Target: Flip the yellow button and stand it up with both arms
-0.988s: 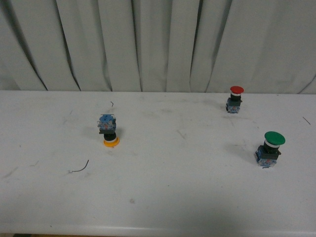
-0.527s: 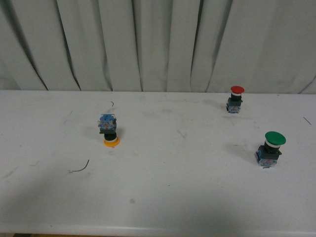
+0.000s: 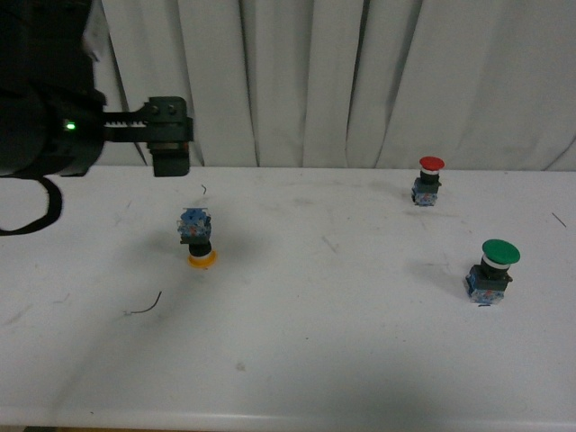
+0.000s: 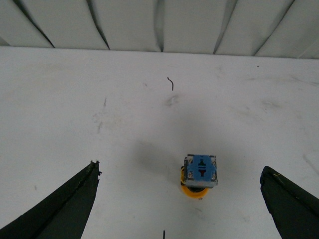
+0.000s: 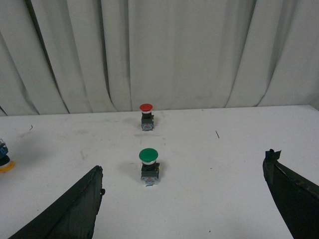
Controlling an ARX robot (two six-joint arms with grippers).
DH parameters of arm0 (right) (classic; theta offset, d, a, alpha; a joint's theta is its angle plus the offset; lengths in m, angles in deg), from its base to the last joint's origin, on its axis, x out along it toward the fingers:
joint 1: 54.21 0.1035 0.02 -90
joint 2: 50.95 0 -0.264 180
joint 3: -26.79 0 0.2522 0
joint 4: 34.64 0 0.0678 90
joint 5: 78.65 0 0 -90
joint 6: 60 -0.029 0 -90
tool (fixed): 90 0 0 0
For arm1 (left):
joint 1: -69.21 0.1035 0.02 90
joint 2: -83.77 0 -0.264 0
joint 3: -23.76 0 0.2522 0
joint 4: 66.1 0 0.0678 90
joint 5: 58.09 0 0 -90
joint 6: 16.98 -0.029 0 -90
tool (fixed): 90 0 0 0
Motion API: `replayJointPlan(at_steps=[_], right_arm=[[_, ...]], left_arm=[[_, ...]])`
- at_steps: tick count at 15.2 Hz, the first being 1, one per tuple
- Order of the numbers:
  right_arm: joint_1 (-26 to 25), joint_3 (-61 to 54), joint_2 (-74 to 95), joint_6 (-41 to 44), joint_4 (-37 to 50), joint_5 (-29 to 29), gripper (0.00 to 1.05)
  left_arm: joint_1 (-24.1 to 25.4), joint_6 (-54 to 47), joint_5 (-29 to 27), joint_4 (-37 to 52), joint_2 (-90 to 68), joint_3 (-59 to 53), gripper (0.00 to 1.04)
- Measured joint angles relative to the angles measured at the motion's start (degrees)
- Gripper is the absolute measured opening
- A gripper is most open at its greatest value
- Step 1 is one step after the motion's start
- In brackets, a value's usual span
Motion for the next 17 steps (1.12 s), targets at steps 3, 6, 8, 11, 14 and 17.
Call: replayJointPlan(at_steps=[3, 6, 8, 11, 14, 17], right_arm=[[0.0, 0.0, 0.0, 0.0, 0.0, 0.0, 0.98], [0.0, 0.0, 0.0, 0.0, 0.0, 0.0, 0.98], [0.0, 0.0, 0.0, 0.0, 0.0, 0.0, 0.98], [0.0, 0.0, 0.0, 0.0, 0.0, 0.0, 0.98], [0.0, 0.0, 0.0, 0.0, 0.0, 0.0, 0.98], [0.0, 0.0, 0.0, 0.0, 0.0, 0.0, 0.98]], left_arm=[[-1.3, 1.8, 1.6, -7.2, -9.5, 11.2, 0.98], [-1.0, 2.9, 3.8, -12.8, -16.0, 16.8, 0.98], [-0.2, 4.5, 5.3, -15.1, -18.7, 20.1, 0.98], [0.8, 4.9, 5.3, -18.2, -20.3, 23.6, 0.98], [1.0, 6.0, 8.3, -20.5, -22.8, 25.5, 0.98], [0.9, 5.3, 8.5, -20.2, -23.9, 25.5, 0.98]])
